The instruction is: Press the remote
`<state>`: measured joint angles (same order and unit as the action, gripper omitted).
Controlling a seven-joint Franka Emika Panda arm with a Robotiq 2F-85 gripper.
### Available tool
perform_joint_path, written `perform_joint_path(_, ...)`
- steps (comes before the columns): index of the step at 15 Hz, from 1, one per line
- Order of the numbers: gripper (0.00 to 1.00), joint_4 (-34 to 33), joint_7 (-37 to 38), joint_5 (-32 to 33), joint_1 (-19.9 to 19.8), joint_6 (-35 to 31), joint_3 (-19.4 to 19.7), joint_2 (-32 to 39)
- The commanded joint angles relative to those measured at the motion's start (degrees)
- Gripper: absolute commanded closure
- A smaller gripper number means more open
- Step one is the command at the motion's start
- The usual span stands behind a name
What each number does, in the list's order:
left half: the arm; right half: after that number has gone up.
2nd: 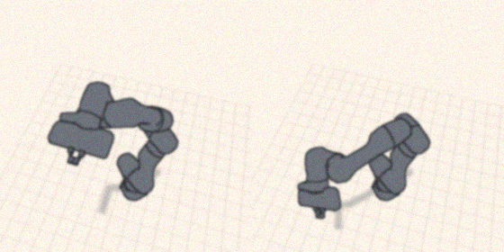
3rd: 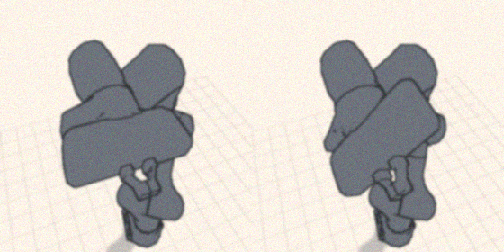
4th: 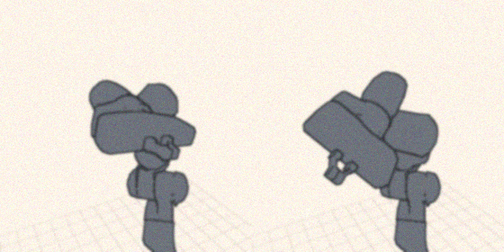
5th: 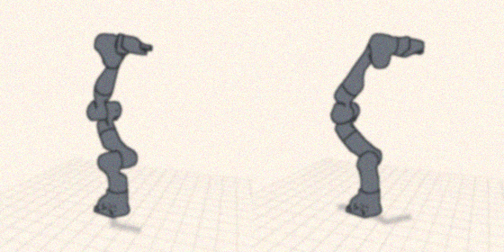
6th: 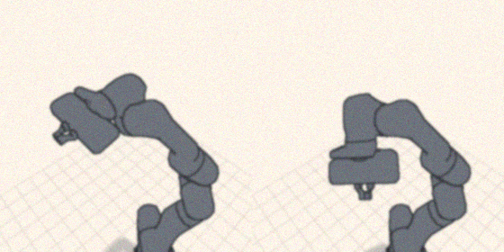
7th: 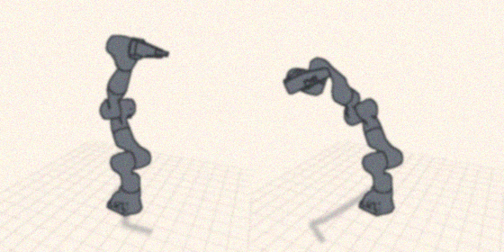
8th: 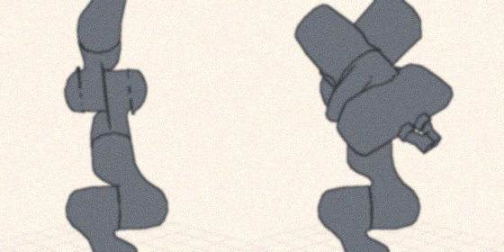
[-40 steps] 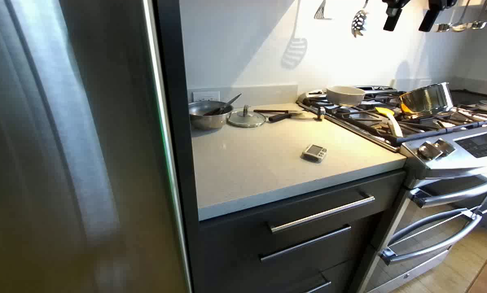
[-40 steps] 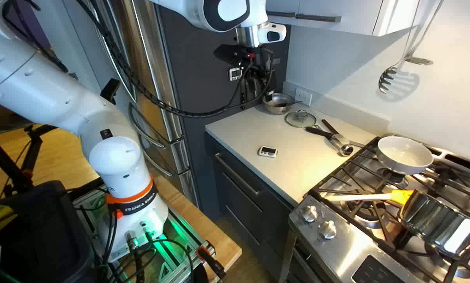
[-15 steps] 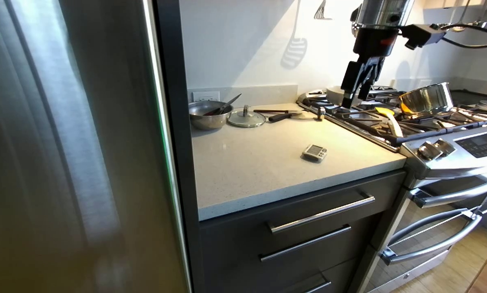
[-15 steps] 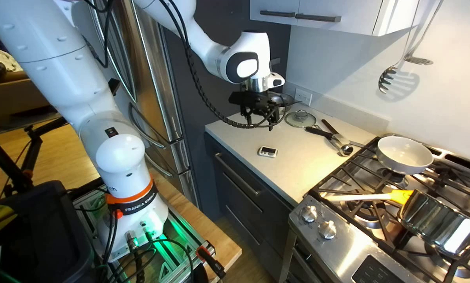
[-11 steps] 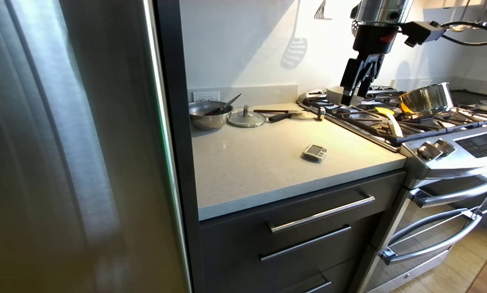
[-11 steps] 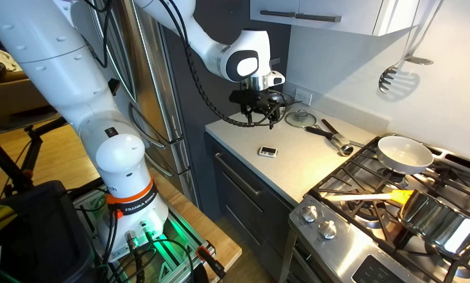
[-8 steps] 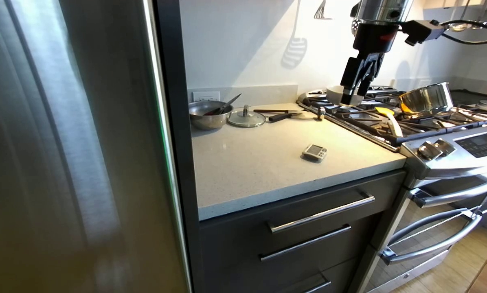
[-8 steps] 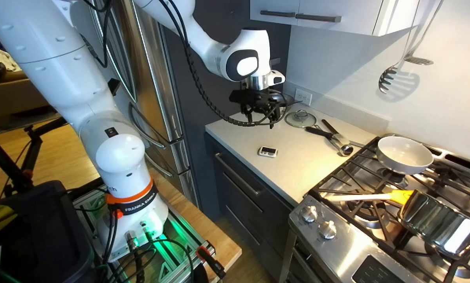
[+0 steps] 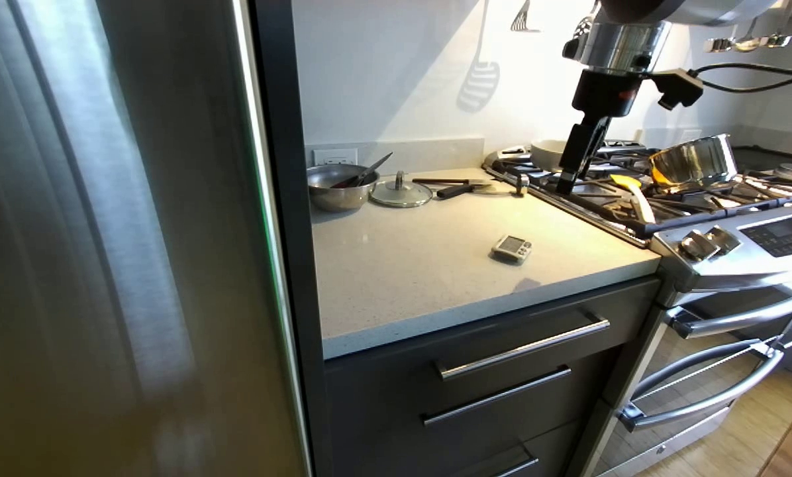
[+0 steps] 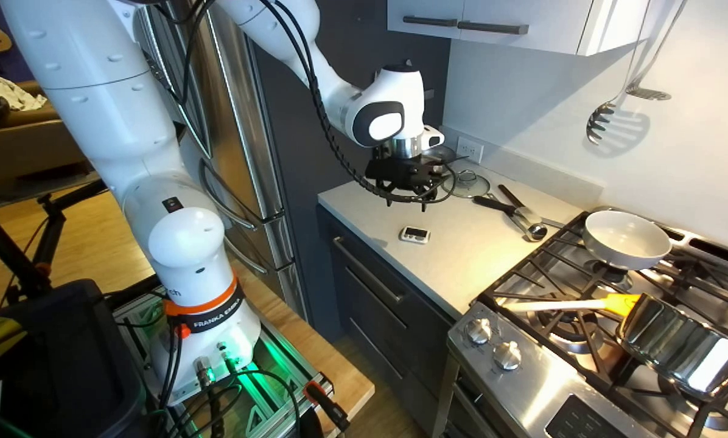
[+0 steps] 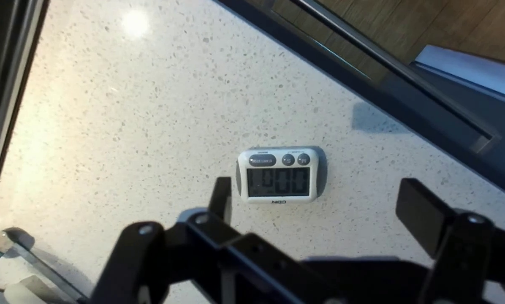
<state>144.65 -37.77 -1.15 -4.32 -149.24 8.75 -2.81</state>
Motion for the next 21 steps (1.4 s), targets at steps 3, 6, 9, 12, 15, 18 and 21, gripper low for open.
perform_joint_path(3, 0.1, -0.3, -11.7, -11.8, -0.4, -5.4, -1.1, 4.9)
perform_joint_path(6, 0.37, -1.2, -16.2, -16.5, -1.2, -6.7, -2.3, 7.1)
perform_joint_path(9, 0.61, -2.3, -18.2, -18.3, -2.0, -6.8, -3.2, 9.1)
perform_joint_path(12, 0.85, -3.2, -19.6, -19.6, -3.1, -7.0, -4.4, 10.8)
perform_joint_path(15, 1.0, -4.5, -19.2, -19.0, -4.0, -6.9, -5.3, 13.0)
perform_joint_path(18, 1.0, -5.6, -17.9, -17.9, -4.7, -7.0, -6.2, 14.9)
perform_joint_path(21, 1.0, -6.9, -17.2, -17.3, -5.4, -7.2, -6.9, 17.0)
